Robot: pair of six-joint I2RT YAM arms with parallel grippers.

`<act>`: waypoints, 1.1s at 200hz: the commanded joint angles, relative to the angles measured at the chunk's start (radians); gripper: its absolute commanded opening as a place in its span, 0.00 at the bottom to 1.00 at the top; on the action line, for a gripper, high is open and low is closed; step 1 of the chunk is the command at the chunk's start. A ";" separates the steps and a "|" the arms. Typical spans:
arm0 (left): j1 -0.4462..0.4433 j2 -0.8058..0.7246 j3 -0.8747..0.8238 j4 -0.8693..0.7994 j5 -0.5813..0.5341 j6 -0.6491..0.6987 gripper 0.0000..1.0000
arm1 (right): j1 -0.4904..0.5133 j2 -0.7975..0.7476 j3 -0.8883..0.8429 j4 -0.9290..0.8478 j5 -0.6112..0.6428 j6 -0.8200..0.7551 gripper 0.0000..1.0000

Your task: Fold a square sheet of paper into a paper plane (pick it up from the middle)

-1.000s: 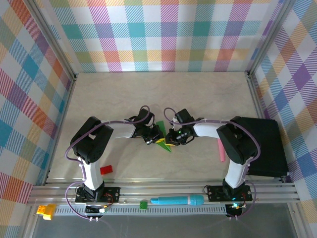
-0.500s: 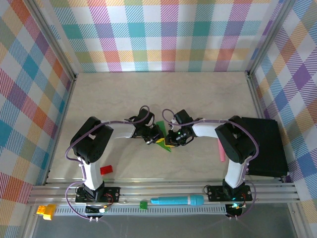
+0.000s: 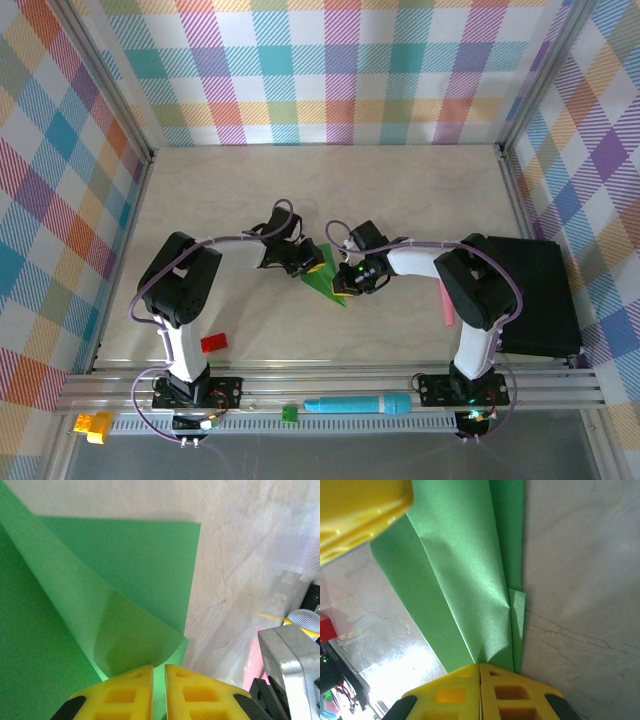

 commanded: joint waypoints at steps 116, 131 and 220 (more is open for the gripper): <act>0.032 0.116 0.029 0.004 -0.007 0.032 0.12 | -0.001 -0.058 0.000 -0.089 0.031 -0.007 0.09; 0.031 0.120 0.021 0.003 -0.011 0.030 0.11 | -0.001 -0.100 0.024 -0.077 0.019 0.003 0.14; 0.030 0.139 0.019 -0.010 -0.030 0.014 0.09 | 0.012 0.024 0.151 -0.075 0.064 0.040 0.07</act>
